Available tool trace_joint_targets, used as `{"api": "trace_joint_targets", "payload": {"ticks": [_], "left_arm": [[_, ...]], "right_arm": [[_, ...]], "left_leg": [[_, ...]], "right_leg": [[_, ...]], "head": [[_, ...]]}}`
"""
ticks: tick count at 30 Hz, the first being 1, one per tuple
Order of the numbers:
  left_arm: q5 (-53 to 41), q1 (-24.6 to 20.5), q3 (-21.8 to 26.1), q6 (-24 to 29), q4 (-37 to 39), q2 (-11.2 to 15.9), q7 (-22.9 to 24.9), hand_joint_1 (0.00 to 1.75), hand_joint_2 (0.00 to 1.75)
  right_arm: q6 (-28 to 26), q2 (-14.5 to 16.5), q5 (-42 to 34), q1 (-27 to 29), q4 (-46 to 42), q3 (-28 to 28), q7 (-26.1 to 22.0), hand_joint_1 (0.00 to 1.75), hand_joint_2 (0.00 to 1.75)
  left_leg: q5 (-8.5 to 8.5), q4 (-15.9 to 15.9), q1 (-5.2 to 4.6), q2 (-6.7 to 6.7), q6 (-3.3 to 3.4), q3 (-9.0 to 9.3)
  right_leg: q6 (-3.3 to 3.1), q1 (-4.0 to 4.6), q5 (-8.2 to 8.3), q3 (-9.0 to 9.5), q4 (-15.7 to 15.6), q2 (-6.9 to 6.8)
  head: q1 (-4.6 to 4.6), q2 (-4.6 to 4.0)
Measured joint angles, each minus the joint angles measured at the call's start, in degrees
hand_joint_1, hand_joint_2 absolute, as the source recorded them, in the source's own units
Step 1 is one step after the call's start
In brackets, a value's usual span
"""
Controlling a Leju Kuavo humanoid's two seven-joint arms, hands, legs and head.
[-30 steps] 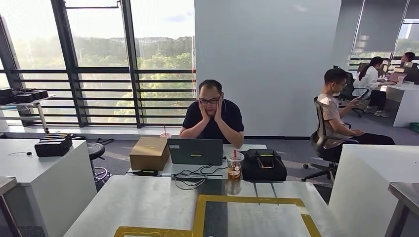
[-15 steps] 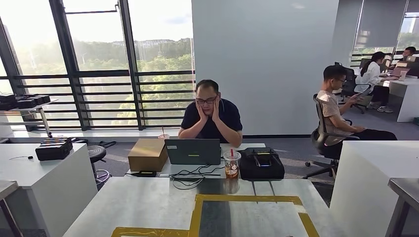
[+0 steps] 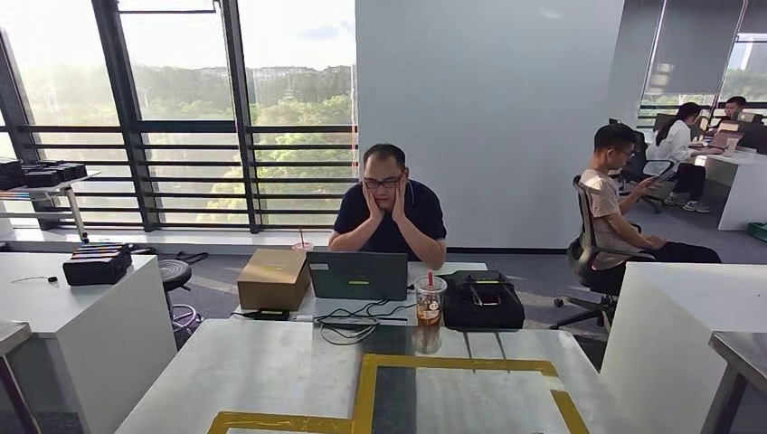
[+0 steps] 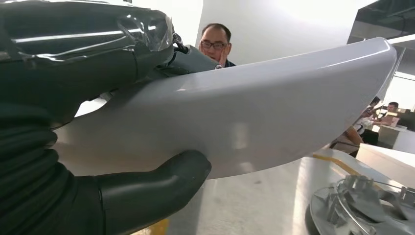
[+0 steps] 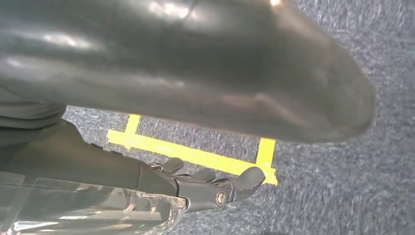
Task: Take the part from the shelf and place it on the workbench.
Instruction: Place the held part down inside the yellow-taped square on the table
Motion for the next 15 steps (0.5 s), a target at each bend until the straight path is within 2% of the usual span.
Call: {"api": "trace_joint_targets", "payload": {"ticks": [3, 4, 5, 6, 7, 8, 9, 10, 12, 13, 15], "left_arm": [[-0.9, -0.6, -0.7, 0.7, 2.1, -0.7, 0.6, 1.75, 1.75], [-1.3, -0.6, -0.9, 0.9, 2.7, -0.9, 0.9, 1.75, 1.75], [-1.9, -0.6, -1.2, 1.4, 3.5, -1.0, 1.3, 1.75, 1.75], [-2.5, -0.7, -1.3, 2.0, 4.3, -1.3, 1.7, 1.75, 1.75], [-3.3, -0.9, -1.4, 3.0, 5.2, -1.6, 2.2, 1.75, 1.75], [-4.3, -1.2, -1.5, 4.2, 6.1, -2.1, 2.6, 1.75, 1.75], [-5.3, -1.6, -1.5, 5.5, 7.0, -2.5, 3.1, 1.75, 1.75], [-6.3, -2.1, -1.5, 6.8, 8.1, -3.0, 3.6, 1.75, 1.75], [-8.1, -3.0, -1.4, 8.5, 10.0, -4.0, 4.5, 1.75, 1.75], [-8.8, -3.4, -1.4, 9.1, 10.9, -4.4, 4.8, 1.75, 1.75], [-9.9, -3.9, -1.2, 9.7, 12.4, -5.2, 5.5, 1.75, 1.75]], "right_arm": [[0.0, 0.0, 0.3, 0.0, 0.2, 0.0, 0.0, 0.00, 0.00], [0.1, 0.0, 0.4, 0.0, 0.3, 0.0, 0.0, 0.00, 0.00], [0.1, 0.0, 0.5, 0.1, 0.4, 0.0, 0.0, 0.00, 0.00], [0.1, 0.0, 0.7, 0.0, 0.5, 0.0, 0.0, 0.00, 0.00], [0.1, 0.0, 0.9, 0.0, 0.6, 0.0, 0.0, 0.00, 0.00], [0.1, 0.0, 1.1, 0.0, 0.6, -0.1, 0.0, 0.00, 0.00], [0.1, 0.0, 1.3, 0.0, 0.7, -0.2, 0.0, 0.00, 0.00], [0.1, 0.1, 1.5, 0.0, 0.7, -0.2, 0.0, 0.00, 0.00], [0.1, 0.3, 1.9, 0.0, 0.8, -0.4, 0.0, 0.00, 0.00], [0.1, 0.4, 2.0, 0.0, 0.8, -0.5, 0.0, 0.00, 0.00], [0.1, 0.6, 2.3, 0.0, 0.9, -0.7, 0.0, 0.00, 0.00]], "left_leg": [[0.22, -0.2, -0.17, 0.01, 0.36, -0.05], [0.21, -0.2, -0.27, 0.00, 0.37, -0.07], [0.20, -0.2, -0.33, -0.02, 0.37, -0.08], [0.19, -0.1, -0.35, -0.06, 0.34, -0.08], [0.12, 0.0, -0.33, -0.11, 0.25, -0.08], [-0.01, 0.2, -0.43, -0.19, 0.05, -0.16], [-0.17, 0.5, -0.55, -0.25, -0.18, -0.28], [-0.30, 0.8, -0.67, -0.28, -0.42, -0.42], [-0.41, 1.0, -0.75, -0.30, -0.72, -0.60], [-0.53, 1.1, -0.65, -0.28, -0.90, -0.74], [-2.06, 3.3, -0.41, -0.20, -1.48, -1.72]], "right_leg": [[-0.44, -0.01, -4.40, -5.38, 11.1, -0.04], [-0.28, -0.03, -5.01, -6.61, 13.5, -0.04], [0.07, -0.05, -4.70, -6.73, 13.7, -0.06], [0.54, -0.08, -3.55, -5.64, 11.3, -0.09], [1.02, -0.12, -1.90, -3.59, 7.2, -0.16], [1.19, -0.10, -0.48, -1.50, 3.0, -0.23], [1.02, -0.09, 0.59, 0.09, -0.2, -0.26], [0.66, -0.03, 1.13, 0.98, -1.9, -0.28], [-0.26, 0.11, 1.34, 1.14, -2.4, -0.23], [-0.52, 0.06, 1.38, 1.17, -2.4, -0.21], [-1.06, -0.17, 1.47, 1.29, -2.5, -0.17]], "head": [[0.25, -0.01], [0.28, -0.01], [0.32, -0.01], [0.35, -0.01], [0.40, -0.01], [0.46, -0.01], [0.47, 0.00], [0.44, 0.00], [0.33, 0.00], [0.31, 0.00], [0.19, 0.00]]}}
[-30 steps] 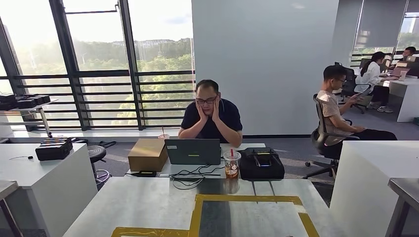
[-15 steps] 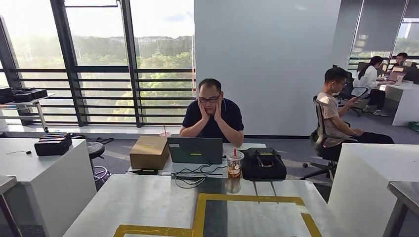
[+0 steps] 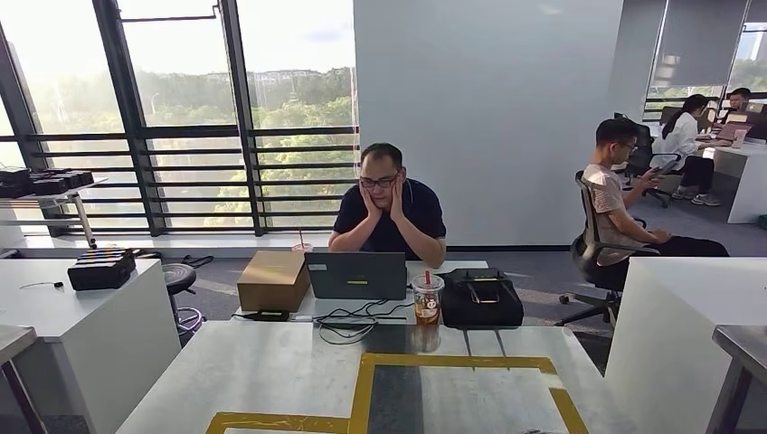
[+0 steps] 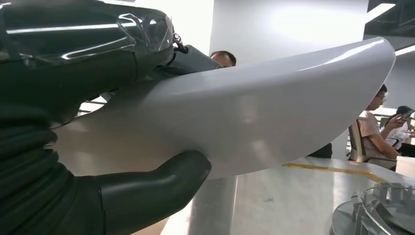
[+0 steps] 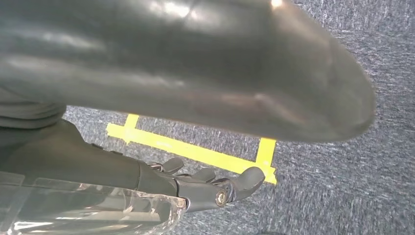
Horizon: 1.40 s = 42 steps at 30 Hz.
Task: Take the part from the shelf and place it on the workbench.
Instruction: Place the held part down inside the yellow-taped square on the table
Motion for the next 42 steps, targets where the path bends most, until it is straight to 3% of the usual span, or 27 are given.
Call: {"api": "trace_joint_targets", "payload": {"ticks": [3, 4, 5, 6, 9, 11, 14, 16, 18, 20, 21, 22, 24, 26, 30, 31, 33, 35, 36, 37, 39, 40, 42], "left_arm": [[-1.6, -0.7, 0.2, 0.3, 2.2, -1.0, 1.2, 1.75, 1.75], [-2.0, -0.9, 0.2, 0.3, 3.2, -1.4, 1.7, 1.75, 1.75], [-2.3, -1.0, 0.2, 0.2, 4.1, -1.8, 2.1, 1.75, 1.75], [-2.6, -1.2, 0.2, 0.2, 4.9, -2.2, 2.4, 1.75, 1.75], [-3.4, -2.3, 0.3, 0.0, 7.0, -3.4, 3.2, 1.75, 1.75], [-3.8, -3.0, 0.3, -0.4, 8.3, -4.0, 3.7, 1.75, 1.75], [-4.2, -3.4, 0.6, -1.4, 10.1, -4.9, 4.4, 1.75, 1.75], [-4.4, -3.9, 0.8, -1.8, 11.1, -5.6, 4.7, 1.75, 1.75], [-4.6, -4.2, 0.8, -2.0, 12.1, -6.1, 4.8, 1.75, 1.75], [-4.6, -4.2, 0.8, -2.1, 12.9, -6.3, 4.9, 1.75, 1.75], [-4.6, -4.1, 0.8, -2.1, 13.2, -6.4, 5.0, 1.75, 1.75], [-4.6, -4.2, 0.8, -2.1, 13.5, -6.5, 5.1, 1.75, 1.75], [-4.8, -4.4, 0.9, -2.4, 14.0, -6.8, 5.7, 1.75, 1.75], [-5.3, -4.7, 1.1, -2.8, 14.7, -7.0, 6.6, 1.75, 1.75], [-7.2, -5.5, 1.9, -3.2, 16.6, -7.3, 9.3, 1.75, 1.75], [-7.6, -5.7, 2.2, -3.2, 17.2, -7.5, 10.0, 1.75, 1.75], [-8.2, -6.1, 2.9, -3.3, 18.4, -7.8, 11.1, 1.75, 1.75], [-8.2, -6.1, 3.5, -3.3, 19.5, -8.0, 11.8, 1.75, 1.75], [-7.9, -6.1, 4.0, -3.2, 19.9, -8.0, 12.0, 1.75, 1.75], [-7.6, -6.1, 4.6, -3.0, 20.2, -8.1, 12.3, 1.75, 1.75], [-7.5, -6.3, 6.1, -2.4, 20.8, -8.4, 13.3, 1.75, 1.75], [-7.7, -6.5, 6.9, -2.1, 21.0, -8.4, 13.8, 1.75, 1.75], [-8.3, -6.8, 8.1, -1.6, 21.5, -8.5, 14.5, 1.75, 1.75]], "right_arm": [[-0.1, 0.1, 0.3, 0.0, 0.1, -0.3, 0.2, 0.00, 0.00], [-0.1, 0.1, 0.4, 0.0, 0.1, -0.4, 0.3, 0.00, 0.00], [-0.1, 0.1, 0.5, 0.0, 0.1, -0.5, 0.4, 0.00, 0.00], [-0.1, 0.1, 0.6, 0.0, 0.1, -0.6, 0.5, 0.00, 0.00], [-0.1, 0.4, 1.0, -0.1, 0.1, -0.9, 0.7, 0.00, 0.00], [-0.2, 0.7, 1.1, -0.1, 0.2, -1.0, 0.8, 0.00, 0.00], [-0.2, 0.8, 1.6, 0.0, 0.2, -1.1, 0.9, 0.00, 0.00], [-0.2, 0.8, 1.8, 0.0, 0.2, -1.1, 0.9, 0.00, 0.00], [-0.3, 0.8, 1.9, 0.0, 0.3, -1.1, 0.9, 0.00, 0.00], [-0.3, 0.8, 1.9, 0.1, 0.3, -1.1, 0.9, 0.00, 0.00], [-0.3, 0.7, 1.9, 0.1, 0.4, -1.1, 0.9, 0.00, 0.00], [-0.3, 0.7, 2.0, 0.1, 0.4, -1.1, 0.9, 0.00, 0.00], [-0.3, 0.7, 2.2, 0.0, 0.5, -1.2, 0.9, 0.00, 0.00], [-0.1, 0.7, 2.5, -0.2, 0.6, -1.2, 1.0, 0.00, 0.00], [0.3, 0.9, 3.2, -0.1, 0.6, -1.6, 1.4, 0.00, 0.00], [0.4, 0.9, 3.4, -0.2, 0.6, -1.8, 1.5, 0.00, 0.00], [0.5, 0.9, 3.6, -0.1, 0.7, -2.1, 1.7, 0.00, 0.00], [0.6, 0.9, 3.8, 0.0, 0.7, -2.3, 1.8, 0.00, 0.00], [0.6, 0.9, 3.9, 0.1, 0.8, -2.4, 1.9, 0.00, 0.00], [0.6, 0.9, 4.0, 0.1, 0.8, -2.6, 2.0, 0.00, 0.00], [0.8, 1.0, 4.4, 0.1, 0.8, -2.8, 2.2, 0.00, 0.00], [0.8, 1.0, 4.5, 0.1, 0.8, -3.0, 2.3, 0.00, 0.00], [1.0, 1.1, 4.9, 0.1, 0.8, -3.2, 2.6, 0.00, 0.00]], "left_leg": [[-5.12, 10.7, 0.46, 0.09, -0.83, -4.96], [-5.98, 13.8, 0.57, 0.09, -0.91, -6.47], [-5.79, 14.8, 0.61, 0.10, -0.88, -7.08], [-4.52, 13.5, 0.61, 0.10, -0.72, -6.53], [0.75, 2.0, 0.18, 0.08, 0.58, -1.06], [1.47, -1.8, -0.32, 0.12, 1.21, 0.73], [1.96, -3.0, -0.21, 0.17, 1.63, 1.30], [2.66, -4.1, 0.11, 0.18, 2.12, 1.86], [2.81, -4.2, -0.01, 0.15, 2.34, 1.85], [2.77, -4.2, -0.09, 0.15, 2.33, 1.82], [2.73, -4.1, -0.07, 0.12, 2.27, 1.82], [2.65, -3.9, -0.03, 0.07, 2.15, 1.82], [2.20, -3.2, -0.09, -0.05, 1.61, 1.62], [1.75, -2.5, -0.30, -0.07, 1.04, 1.28], [0.65, -1.0, -0.01, 0.05, 0.26, 0.55], [-0.64, 1.0, 0.13, 0.07, -0.08, -0.40], [-4.22, 8.3, 0.43, 0.10, -0.68, -3.78], [-5.91, 14.2, 0.67, 0.10, -0.93, -6.71], [-5.16, 14.1, 0.72, 0.10, -0.89, -6.83], [-3.47, 11.8, 0.74, 0.10, -0.72, -5.84], [0.27, 3.9, 0.58, 0.09, 0.02, -1.98], [1.23, 0.7, 0.41, 0.10, 0.37, -0.38], [1.35, -1.7, 0.05, 0.10, 0.72, 0.84]], "right_leg": [[-0.30, -0.01, -0.04, 0.03, 0.0, 0.01], [-0.31, 0.03, -0.05, 0.03, 0.0, 0.02], [-0.31, 0.07, -0.05, 0.06, 0.0, 0.05], [-0.31, 0.12, -0.06, 0.11, 0.0, 0.11], [-0.25, 0.36, -0.07, 0.23, 0.0, 0.24], [0.00, 0.38, 0.01, 0.01, -0.1, 0.21], [0.72, 0.42, -0.12, -0.28, 0.1, 0.12], [0.65, 0.53, -1.96, -2.04, 3.7, 0.06], [0.40, 0.41, -5.03, -5.72, 11.4, 0.05], [0.81, 0.29, -6.32, -8.23, 16.3, 0.04], [1.30, 0.20, -5.67, -7.93, 15.5, 0.02], [1.87, 0.06, -4.28, -6.53, 12.5, -0.02], [2.60, -0.16, -1.25, -2.41, 4.3, -0.13], [2.10, -0.15, 0.01, -0.36, 0.3, -0.07], [0.48, -0.28, 0.15, -0.26, 0.1, 0.08], [0.21, -0.45, 0.18, -0.20, 0.1, 0.08], [-0.08, -0.39, 0.16, -0.18, 0.1, 0.08], [-0.09, -0.32, 0.13, -0.20, 0.1, 0.10], [-0.08, -0.29, 0.13, -0.17, 0.1, 0.14], [-0.06, -0.25, 0.12, -0.11, 0.1, 0.21], [-0.01, -0.08, 0.11, 0.00, 0.1, 0.34], [0.04, 0.05, 0.12, -0.04, 0.1, 0.36], [0.36, 0.16, 0.22, -0.26, 0.0, 0.33]], "head": [[-0.21, -0.01], [-0.23, -0.01], [-0.26, -0.01], [-0.30, -0.01], [-0.31, -0.01], [-0.30, 0.01], [-0.32, 0.01], [-0.18, 0.01], [0.03, 0.00], [0.13, -0.01], [0.15, -0.01], [0.19, -0.01], [0.31, -0.01], [0.27, 0.01], [0.04, 0.00], [-0.01, 0.01], [-0.20, 0.00], [-0.24, -0.01], [-0.28, -0.01], [-0.31, 0.00], [-0.36, 0.01], [-0.36, 0.01], [-0.32, 0.00]]}}
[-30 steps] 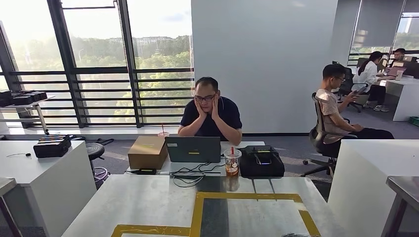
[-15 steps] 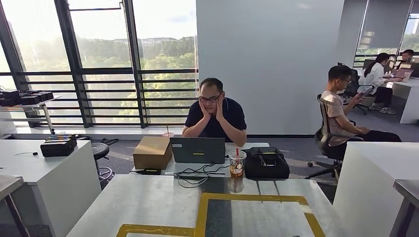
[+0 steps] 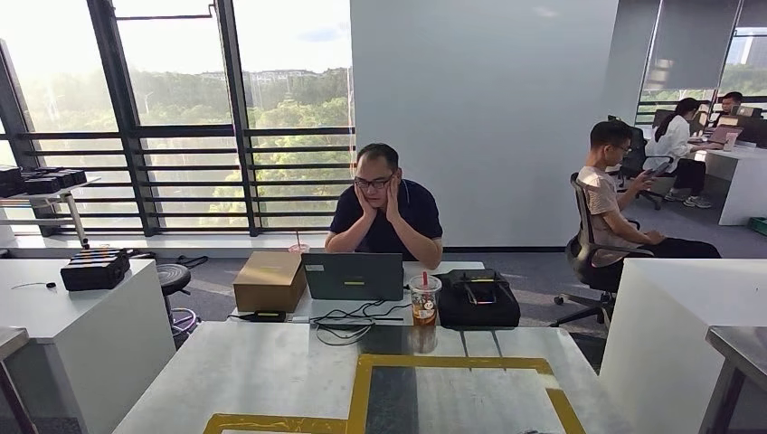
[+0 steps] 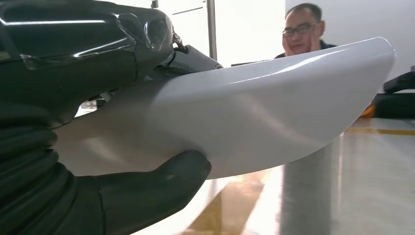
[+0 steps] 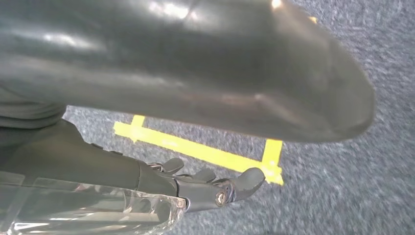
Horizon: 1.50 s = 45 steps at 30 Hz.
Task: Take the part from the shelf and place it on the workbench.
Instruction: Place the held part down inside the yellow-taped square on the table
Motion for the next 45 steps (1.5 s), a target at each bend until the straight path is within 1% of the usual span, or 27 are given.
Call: {"api": "trace_joint_targets", "payload": {"ticks": [3, 7, 10, 11, 13, 14, 15, 16, 17, 18, 21, 23, 25, 26, 27, 28, 30, 31, 33, 35, 37, 38, 40, 41, 42, 43, 45], "left_arm": [[-0.3, -0.1, 0.7, 0.1, 0.4, 0.0, 0.4, 1.75, 1.75], [-0.3, -0.1, 0.7, 0.1, 0.4, 0.0, 0.4, 1.75, 1.75], [-0.7, -0.1, 1.5, 0.1, 0.6, -0.1, 1.0, 1.75, 1.75], [-1.0, -0.2, 2.1, 0.2, 0.7, -0.2, 1.6, 1.75, 1.75], [-2.0, -0.3, 4.6, 0.6, 1.7, -0.3, 2.7, 1.75, 1.75], [-2.4, -0.3, 6.0, 0.8, 2.2, -0.3, 3.2, 1.75, 1.75], [-2.7, -0.3, 7.3, 1.0, 2.7, -0.1, 3.4, 1.31, 1.75], [-2.9, -0.3, 8.0, 1.2, 2.8, 0.0, 3.5, 0.87, 1.75], [-3.1, -0.3, 8.7, 1.4, 3.0, 0.1, 3.7, 0.44, 1.75], [-3.3, -0.3, 9.3, 1.6, 3.1, 0.2, 3.8, 0.00, 1.75], [-3.9, -0.2, 11.2, 2.4, 3.4, 0.6, 4.5, 0.00, 1.75], [-3.9, -0.3, 12.4, 2.6, 3.5, 1.0, 4.7, 0.00, 0.87], [-3.8, -0.1, 13.5, 2.6, 3.9, 1.2, 4.6, 0.00, 0.00], [-3.7, 0.1, 13.9, 2.7, 4.1, 1.3, 4.5, 0.00, 0.00], [-3.8, 0.3, 14.4, 2.7, 4.3, 1.4, 4.4, 0.00, 0.00], [-3.8, 0.4, 14.7, 2.8, 4.4, 1.5, 4.4, 0.00, 0.00], [-3.8, 0.5, 15.3, 2.9, 4.5, 1.6, 4.4, 0.00, 0.00], [-3.9, 0.4, 15.6, 3.0, 4.6, 1.6, 4.4, 0.00, 0.00], [-3.9, 0.4, 15.9, 3.0, 4.6, 1.6, 4.3, 0.00, 0.00], [-3.9, 0.4, 16.2, 3.0, 4.6, 1.7, 4.3, 0.00, 0.00], [-4.0, 0.3, 16.3, 3.0, 4.6, 1.7, 4.3, 0.00, 0.00], [-4.1, 0.3, 16.4, 3.0, 4.6, 1.6, 4.2, 0.00, 0.00], [-4.2, 0.3, 16.4, 3.0, 4.8, 1.5, 3.9, 0.00, 0.00], [-4.1, 0.3, 16.4, 3.0, 4.9, 1.5, 3.7, 0.00, 0.00], [-3.8, 0.4, 16.5, 2.9, 5.0, 1.5, 3.3, 0.00, 0.00], [-3.2, 0.4, 16.7, 2.8, 5.1, 1.4, 2.9, 0.00, 0.00], [-0.8, 0.3, 17.4, 2.3, 5.2, 1.1, 1.5, 0.00, 0.00]], "right_arm": [[0.1, 0.0, 0.2, 0.1, 0.0, -0.2, 0.2, 0.00, 0.00], [0.1, 0.0, 0.2, 0.1, 0.0, -0.2, 0.2, 0.00, 0.00], [0.1, 0.0, 0.4, 0.2, 0.0, -0.4, 0.2, 0.00, 0.00], [0.2, 0.0, 0.6, 0.1, 0.0, -0.5, 0.3, 0.00, 0.00], [0.4, -0.2, 1.7, 0.1, 0.0, -0.8, 0.8, 0.00, 0.00], [0.5, -0.3, 2.2, 0.1, 0.0, -1.0, 1.1, 0.00, 0.00], [0.6, -0.4, 2.7, 0.1, 0.0, -1.2, 1.3, 0.00, 0.00], [0.7, -0.5, 2.9, 0.0, 0.0, -1.3, 1.4, 0.00, 0.00], [0.8, -0.5, 3.2, 0.0, 0.0, -1.4, 1.4, 0.00, 0.00], [0.8, -0.5, 3.3, 0.0, 0.0, -1.5, 1.6, 0.00, 0.00], [1.0, -0.4, 3.7, 0.0, 0.0, -2.0, 2.0, 0.00, 0.00], [0.9, -0.3, 3.9, 0.0, 0.0, -2.2, 2.4, 0.00, 0.00], [0.9, -0.3, 4.1, 0.0, 0.0, -2.4, 2.8, 0.00, 0.00], [0.8, -0.3, 4.1, 0.0, 0.0, -2.5, 3.0, 0.00, 0.00], [0.8, -0.3, 4.2, 0.1, 0.0, -2.7, 3.1, 0.00, 0.00], [0.8, -0.3, 4.2, 0.1, 0.0, -2.8, 3.2, 0.00, 0.00], [0.8, -0.3, 4.3, 0.1, 0.0, -3.1, 3.3, 0.00, 0.00], [0.7, -0.3, 4.3, 0.0, 0.0, -3.2, 3.3, 0.00, 0.00], [0.7, -0.2, 4.3, 0.0, 0.0, -3.3, 3.3, 0.00, 0.00], [0.7, -0.1, 4.3, 0.0, 0.0, -3.4, 3.3, 0.00, 0.00], [0.6, -0.1, 4.3, 0.0, 0.0, -3.5, 3.3, 0.00, 0.00], [0.5, -0.1, 4.3, 0.0, 0.0, -3.6, 3.3, 0.00, 0.00], [0.3, -0.2, 4.3, 0.0, 0.0, -3.7, 3.4, 0.00, 0.00], [0.2, -0.2, 4.3, 0.1, 0.0, -3.7, 3.4, 0.00, 0.00], [0.0, -0.2, 4.3, 0.2, 0.0, -3.8, 3.4, 0.00, 0.00], [-0.2, -0.2, 4.3, 0.2, 0.0, -3.9, 3.5, 0.00, 0.00], [-0.5, -0.4, 4.3, 0.2, 0.0, -4.2, 3.5, 0.00, 0.00]], "left_leg": [[0.02, -0.1, -0.18, -0.01, 0.03, -0.03], [0.03, -0.1, -0.19, -0.02, 0.05, -0.03], [0.68, -1.2, 0.13, 0.01, 0.55, 0.54], [1.04, -1.8, 0.27, 0.03, 0.87, 0.80], [1.39, -2.3, 0.25, -0.02, 1.24, 0.97], [1.31, -2.1, 0.19, -0.08, 1.18, 0.87], [1.11, -1.7, 0.05, -0.14, 0.93, 0.73], [0.87, -1.3, -0.05, -0.18, 0.63, 0.53], [0.69, -0.9, -0.18, -0.21, 0.34, 0.30], [0.59, -0.7, -0.27, -0.21, 0.11, 0.08], [0.06, 0.1, -0.05, -0.19, -0.59, -0.44], [-2.40, 4.2, 0.24, -0.14, -1.31, -2.31], [-5.85, 12.0, 0.54, -0.10, -1.80, -5.96], [-6.77, 15.1, 0.65, -0.08, -1.91, -7.56], [-6.64, 16.3, 0.73, -0.07, -1.94, -8.28], [-5.39, 15.1, 0.79, -0.07, -1.88, -7.84], [-1.42, 7.4, 0.81, -0.07, -1.43, -4.30], [-0.07, 3.6, 0.68, -0.08, -1.17, -2.35], [0.64, -0.1, 0.35, -0.10, -0.80, -0.49], [0.69, -0.5, 0.20, -0.12, -0.37, -0.30], [1.25, -1.5, 0.36, -0.08, 0.40, 0.21], [1.52, -2.0, 0.47, -0.04, 0.76, 0.45], [1.68, -2.2, 0.36, -0.01, 1.08, 0.45], [1.67, -2.1, 0.27, -0.02, 1.10, 0.40], [1.66, -2.1, 0.19, -0.03, 1.10, 0.37], [1.64, -2.0, 0.16, -0.04, 1.08, 0.35], [1.47, -1.6, 0.19, -0.10, 0.86, 0.29]], "right_leg": [[0.41, -0.12, 0.11, -0.11, -0.1, -0.03], [0.45, -0.14, 0.14, -0.09, -0.2, -0.03], [0.78, -0.03, -0.17, -0.26, 0.2, -0.16], [0.70, 0.06, -1.22, -1.23, 2.2, -0.22], [1.18, 0.05, -3.11, -3.92, 7.9, -0.30], [1.60, -0.08, -3.00, -3.96, 8.2, -0.36], [2.05, -0.20, -2.17, -2.95, 6.2, -0.43], [2.00, -0.21, -1.08, -1.20, 2.7, -0.44], [1.74, -0.19, -0.51, -0.14, 0.6, -0.44], [1.29, -0.08, -0.48, 0.12, 0.0, -0.39], [0.30, -0.18, -0.31, 0.16, 0.1, -0.31], [-0.21, -0.47, -0.29, 0.33, 0.0, -0.30], [-0.45, -0.41, -0.35, 0.36, 0.0, -0.30], [-0.47, -0.38, -0.37, 0.36, 0.0, -0.29], [-0.47, -0.36, -0.38, 0.39, 0.0, -0.27], [-0.46, -0.36, -0.40, 0.45, 0.0, -0.23], [-0.42, -0.34, -0.42, 0.64, 0.0, -0.14], [-0.35, -0.20, -0.44, 0.62, 0.0, -0.11], [-0.05, -0.05, -0.39, 0.40, 0.0, -0.09], [0.51, -0.03, -0.23, 0.32, -0.3, -0.11], [0.82, -0.01, -0.86, -0.16, 0.6, -0.19], [0.72, 0.02, -1.92, -1.17, 2.7, -0.23], [0.28, -0.01, -4.98, -4.79, 10.3, -0.25], [0.27, -0.03, -6.09, -6.55, 13.8, -0.25], [0.48, -0.04, -6.45, -7.51, 15.7, -0.25], [0.87, -0.06, -5.87, -7.31, 15.2, -0.27], [1.78, -0.16, -2.99, -3.94, 8.3, -0.39]], "head": [[-0.02, 0.00], [-0.05, -0.01], [-0.03, 0.00], [0.09, 0.01], [0.38, 0.01], [0.52, 0.02], [0.61, 0.01], [0.65, 0.01], [0.62, 0.01], [0.59, 0.01], [0.39, 0.02], [0.22, 0.02], [0.09, 0.02], [0.07, 0.02], [0.04, 0.02], [0.01, 0.02], [-0.05, 0.02], [-0.05, 0.01], [-0.03, 0.02], [-0.02, 0.02], [0.07, 0.02], [0.16, 0.02], [0.33, 0.02], [0.39, 0.02], [0.42, 0.02], [0.46, 0.02], [0.56, 0.02]]}}
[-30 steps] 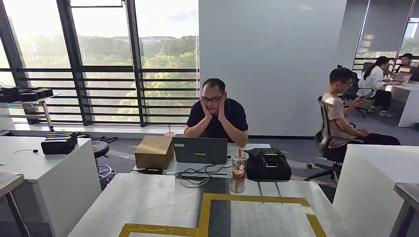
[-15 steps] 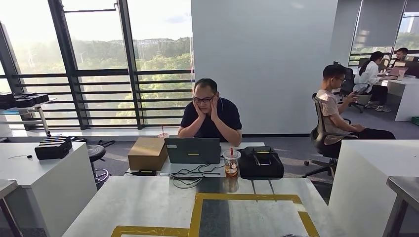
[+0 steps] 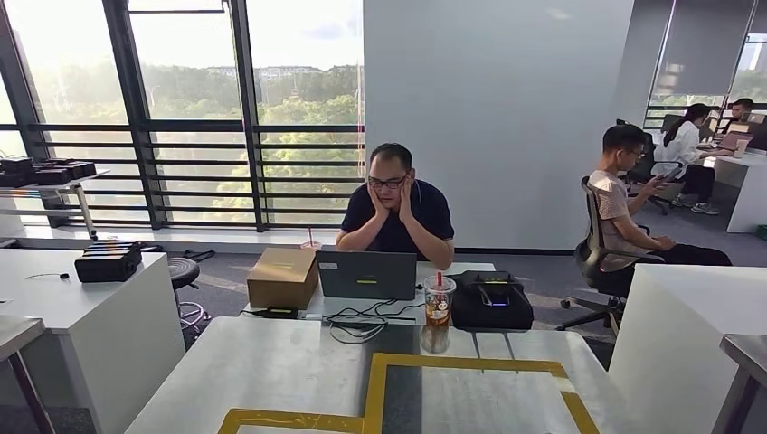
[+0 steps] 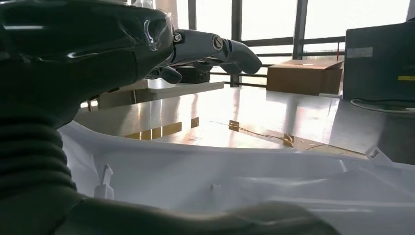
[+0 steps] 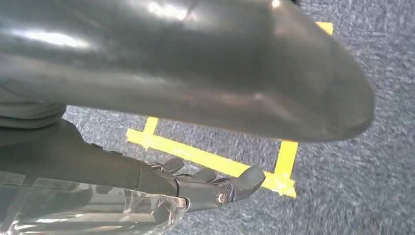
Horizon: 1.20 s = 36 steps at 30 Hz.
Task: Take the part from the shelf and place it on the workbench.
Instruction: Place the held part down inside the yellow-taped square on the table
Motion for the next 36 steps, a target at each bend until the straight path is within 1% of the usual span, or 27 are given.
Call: {"api": "trace_joint_targets", "payload": {"ticks": [1, 2, 3, 5, 6, 7, 8, 9, 11, 12, 13, 14, 16, 17, 18, 21, 23, 24, 26, 27, 28, 29, 31, 32, 33, 34, 36], "left_arm": [[2.0, -0.1, 0.6, -0.5, 0.0, -0.3, -1.1, 0.00, 0.00], [4.8, -0.3, 1.5, -1.0, 0.0, -0.6, -2.6, 0.00, 0.00], [8.1, -0.4, 2.4, -1.6, 0.0, -1.1, -4.4, 0.00, 0.00], [16.0, -0.5, 4.9, -2.6, 0.0, -2.1, -8.7, 0.00, 0.00], [20.2, -0.5, 6.2, -3.2, 0.0, -2.7, -10.8, 0.00, 0.00], [24.2, -0.5, 7.4, -3.9, -0.1, -3.3, -12.7, 0.00, 0.00], [27.9, -0.5, 8.4, -4.8, -0.3, -3.8, -14.3, 0.00, 0.00], [31.2, -0.4, 9.0, -5.7, -0.6, -4.2, -15.5, 0.00, 0.00], [36.8, 0.2, 9.4, -7.4, -1.9, -5.0, -16.9, 0.00, 0.00], [39.4, 0.7, 9.2, -8.1, -2.9, -5.2, -17.3, 0.00, 0.00], [41.9, 1.1, 8.9, -8.8, -4.0, -5.4, -17.5, 0.00, 0.00], [44.5, 1.4, 8.4, -9.5, -5.3, -5.6, -17.7, 0.00, 0.00], [49.5, 1.5, 7.0, -10.6, -8.1, -5.8, -17.8, 0.00, 0.00], [52.3, 1.4, 6.2, -11.3, -9.6, -5.8, -17.8, 0.00, 0.00], [55.2, 1.5, 5.4, -12.2, -11.1, -5.9, -17.8, 0.00, 0.00], [65.4, 2.2, 2.6, -15.3, -16.4, -5.6, -18.4, 0.00, 0.00], [71.3, 2.7, 0.3, -16.8, -20.9, -5.2, -19.3, 0.00, 0.00], [73.9, 3.0, -0.9, -17.4, -23.4, -5.0, -19.8, 0.00, 0.00], [78.7, 4.3, -3.5, -17.8, -28.7, -4.0, -20.7, 0.00, 0.00], [80.7, 5.2, -4.6, -17.9, -31.1, -3.4, -21.1, 0.00, 0.00], [82.2, 6.1, -5.6, -17.8, -33.5, -2.7, -21.5, 0.00, 0.00], [83.1, 6.9, -6.6, -17.6, -35.8, -2.0, -21.9, 0.00, 0.00], [83.9, 8.3, -8.2, -16.9, -40.0, -0.8, -23.1, 0.00, 0.00], [83.9, 8.9, -9.0, -16.4, -42.2, -0.1, -23.9, 0.00, 0.00], [83.9, 9.4, -9.7, -15.9, -44.2, 0.5, -24.7, 0.00, 0.00], [84.0, 10.0, -10.3, -15.4, -46.1, 1.1, -25.5, 0.00, 0.00], [84.2, 11.2, -11.4, -14.7, -49.5, 2.2, -26.7, 0.00, 0.00]], "right_arm": [[-0.1, -0.1, 0.0, -0.1, 0.0, -0.2, 0.0, 0.00, 0.00], [-0.2, -0.1, 0.0, -0.1, 0.0, -0.4, 0.1, 0.00, 0.00], [-0.2, -0.1, 0.1, -0.1, 0.0, -0.6, 0.1, 0.00, 0.00], [-0.1, -0.1, 0.4, 0.0, 0.0, -1.0, 0.1, 0.00, 0.00], [0.0, -0.1, 0.7, 0.0, 0.0, -1.2, 0.2, 0.00, 0.00], [0.1, -0.1, 0.9, 0.0, 0.0, -1.4, 0.2, 0.00, 0.00], [0.1, -0.1, 1.2, 0.0, 0.0, -1.6, 0.3, 0.00, 0.00], [0.1, -0.2, 1.4, -0.1, 0.0, -1.8, 0.4, 0.00, 0.00], [0.1, -0.3, 1.9, 0.0, 0.0, -2.2, 0.8, 0.00, 0.00], [0.1, -0.3, 2.1, 0.0, 0.0, -2.4, 0.9, 0.00, 0.00], [0.1, -0.4, 2.4, 0.0, 0.0, -2.6, 1.0, 0.00, 0.00], [0.1, -0.4, 2.6, 0.0, 0.0, -2.8, 1.1, 0.00, 0.00], [-0.1, -0.4, 2.9, 0.0, 0.0, -3.3, 1.2, 0.00, 0.00], [-0.2, -0.4, 3.0, 0.0, 0.0, -3.5, 1.3, 0.00, 0.00], [-0.3, -0.5, 3.2, 0.0, 0.0, -3.7, 1.4, 0.00, 0.00], [0.1, -0.9, 3.6, 0.2, -0.1, -4.3, 1.9, 0.00, 0.00], [0.2, -1.2, 3.8, 0.3, -0.2, -4.8, 2.0, 0.00, 0.00], [0.2, -1.4, 3.8, 0.4, -0.2, -5.1, 1.9, 0.00, 0.00], [0.2, -1.8, 3.7, 0.9, -0.2, -5.6, 1.5, 0.00, 0.00], [0.2, -2.0, 3.6, 1.2, -0.2, -5.9, 1.3, 0.00, 0.00], [0.2, -2.1, 3.5, 1.6, -0.2, -6.2, 1.1, 0.00, 0.00], [0.2, -2.3, 3.3, 1.9, -0.2, -6.4, 0.8, 0.00, 0.00], [0.1, -2.6, 3.0, 2.4, -0.2, -6.9, 0.3, 0.00, 0.00], [0.1, -2.7, 2.8, 2.6, -0.3, -7.1, 0.0, 0.00, 0.00], [0.1, -2.7, 2.6, 2.8, -0.3, -7.3, -0.3, 0.00, 0.00], [0.1, -2.7, 2.4, 3.0, -0.3, -7.5, -0.5, 0.00, 0.00], [0.1, -2.7, 2.0, 3.6, -0.3, -7.9, -1.0, 0.00, 0.00]], "left_leg": [[-0.21, 0.4, -0.14, -0.05, -0.26, -0.19], [-0.42, 0.8, -0.26, -0.08, -0.52, -0.40], [-0.57, 1.1, -0.38, -0.11, -0.77, -0.60], [-0.64, 1.3, -0.35, -0.10, -1.07, -0.79], [-0.85, 1.5, -0.25, -0.08, -1.27, -0.95], [-1.52, 2.4, -0.14, -0.06, -1.53, -1.35], [-2.79, 4.4, 0.00, -0.03, -1.84, -2.25], [-4.55, 7.6, 0.14, 0.01, -2.16, -3.71], [-7.94, 15.6, 0.43, 0.06, -2.57, -7.35], [-8.49, 18.0, 0.52, 0.08, -2.62, -8.53], [-7.95, 18.2, 0.57, 0.08, -2.58, -8.69], [-6.41, 16.0, 0.59, 0.08, -2.43, -7.70], [-2.75, 7.9, 0.44, 0.07, -1.78, -3.65], [-1.73, 4.5, 0.28, 0.08, -1.46, -1.93], [-1.33, 2.5, 0.09, 0.08, -1.21, -0.89], [-1.11, 1.3, -0.12, 0.07, -0.69, -0.41], [-0.53, 0.5, 0.11, 0.07, 0.02, -0.06], [-0.31, 0.1, 0.23, 0.08, 0.30, 0.08], [-0.26, 0.1, 0.09, 0.06, 0.52, 0.02], [-0.28, 0.1, 0.04, 0.04, 0.53, 0.01], [-0.30, 0.1, 0.02, 0.01, 0.53, 0.01], [-0.33, 0.2, 0.05, -0.05, 0.48, 0.01], [-0.57, 0.5, 0.13, -0.15, 0.12, -0.03], [-0.80, 0.9, 0.07, -0.17, -0.22, -0.14], [-1.02, 1.2, -0.03, -0.18, -0.54, -0.25], [-1.15, 1.3, -0.14, -0.17, -0.83, -0.33], [-1.25, 1.4, -0.07, -0.17, -1.18, -0.38]], "right_leg": [[0.12, 0.03, 1.27, 1.97, -3.8, -0.04], [-0.06, 0.04, 2.10, 3.33, -6.5, -0.06], [-0.43, 0.11, 2.46, 4.01, -7.9, -0.06], [-1.27, 0.17, 2.61, 3.98, -8.1, 0.02], [-1.52, 0.09, 2.70, 4.01, -8.1, 0.04], [-1.80, -0.04, 2.76, 4.08, -8.2, 0.05], [-2.04, -0.21, 2.80, 4.14, -8.2, 0.05], [-2.19, -0.20, 2.80, 4.18, -8.2, 0.05], [-2.35, -0.14, 2.76, 4.16, -8.2, 0.04], [-2.35, -0.10, 2.75, 4.17, -8.2, 0.05], [-2.36, -0.07, 2.74, 4.20, -8.2, 0.09], [-2.35, -0.03, 2.73, 4.25, -8.2, 0.14], [-2.31, 0.12, 2.72, 4.36, -8.2, 0.20], [-2.21, 0.26, 2.72, 4.32, -8.2, 0.20], [-2.06, 0.36, 2.74, 4.23, -8.2, 0.18], [-1.28, 0.26, 2.85, 3.94, -8.3, 0.06], [-1.09, 0.23, 1.65, 2.91, -6.3, -0.01], [-1.25, 0.20, 0.31, 1.60, -3.6, -0.03], [-1.48, 0.19, -2.81, -1.97, 4.2, -0.03], [-1.35, 0.14, -3.71, -3.37, 7.1, -0.04], [-1.02, 0.07, -3.80, -3.86, 8.2, -0.04], [-0.52, -0.04, -2.96, -3.14, 6.7, -0.06], [0.47, -0.34, -0.01, 0.83, -1.4, -0.12], [0.53, -0.36, 1.14, 2.73, -5.0, -0.08], [0.31, -0.34, 1.76, 3.93, -7.3, -0.03], [-0.13, -0.23, 1.89, 4.37, -8.0, 0.03], [-1.03, -0.11, 2.01, 4.45, -8.0, 0.12]], "head": [[0.07, 0.00], [0.04, 0.00], [0.02, 0.00], [-0.13, 0.00], [-0.12, 0.00], [-0.22, 0.00], [-0.29, 0.00], [-0.37, 0.00], [-0.47, 0.00], [-0.51, 0.00], [-0.54, 0.00], [-0.58, 0.00], [-0.63, 0.00], [-0.62, 0.00], [-0.60, 0.01], [-0.57, 0.01], [-0.48, 0.00], [-0.36, 0.00], [-0.19, 0.00], [-0.14, 0.00], [-0.09, 0.00], [-0.04, 0.00], [0.07, 0.00], [0.09, 0.00], [0.08, 0.00], [0.06, 0.00], [-0.06, 0.00]]}}
